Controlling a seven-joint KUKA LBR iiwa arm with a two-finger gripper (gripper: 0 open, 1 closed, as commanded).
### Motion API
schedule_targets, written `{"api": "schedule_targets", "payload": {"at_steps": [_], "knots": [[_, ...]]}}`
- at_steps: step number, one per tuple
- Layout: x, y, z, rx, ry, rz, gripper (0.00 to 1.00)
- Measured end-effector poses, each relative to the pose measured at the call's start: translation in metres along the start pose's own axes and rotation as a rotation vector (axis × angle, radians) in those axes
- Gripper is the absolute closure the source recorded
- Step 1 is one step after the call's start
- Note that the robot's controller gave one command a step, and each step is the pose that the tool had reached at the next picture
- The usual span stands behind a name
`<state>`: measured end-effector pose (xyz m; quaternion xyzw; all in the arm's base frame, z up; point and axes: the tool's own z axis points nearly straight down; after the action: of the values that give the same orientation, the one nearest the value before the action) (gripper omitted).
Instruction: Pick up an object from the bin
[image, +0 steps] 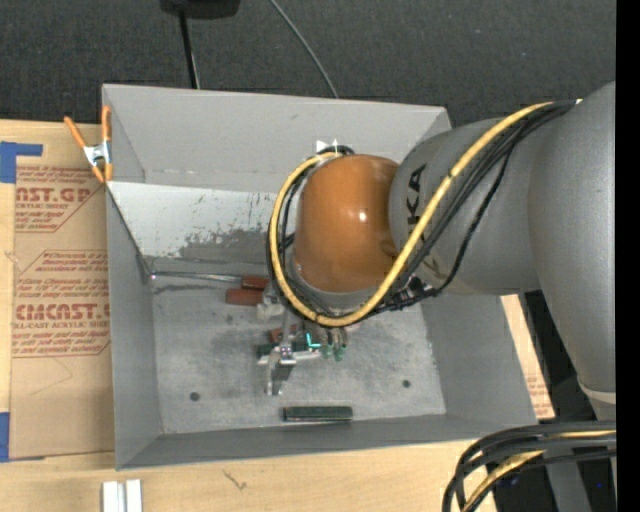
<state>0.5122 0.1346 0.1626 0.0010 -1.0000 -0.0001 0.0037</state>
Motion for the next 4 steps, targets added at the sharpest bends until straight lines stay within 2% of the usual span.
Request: {"api": "schedule_targets", "payload": {"at_steps": [1, 2, 3, 4], "knots": [[-0.002, -0.001, -0.004, -0.001, -0.008, 0.001, 0.0], [-0.044, -0.027, 0.082, -0.001, -0.013, -0.031, 1.0], [-0.044, -0.027, 0.082, -0.002, -0.013, -0.03, 1.0], [-0.036, -0.028, 0.045, 0.001, 0.001, -0.029, 1.0]]}}
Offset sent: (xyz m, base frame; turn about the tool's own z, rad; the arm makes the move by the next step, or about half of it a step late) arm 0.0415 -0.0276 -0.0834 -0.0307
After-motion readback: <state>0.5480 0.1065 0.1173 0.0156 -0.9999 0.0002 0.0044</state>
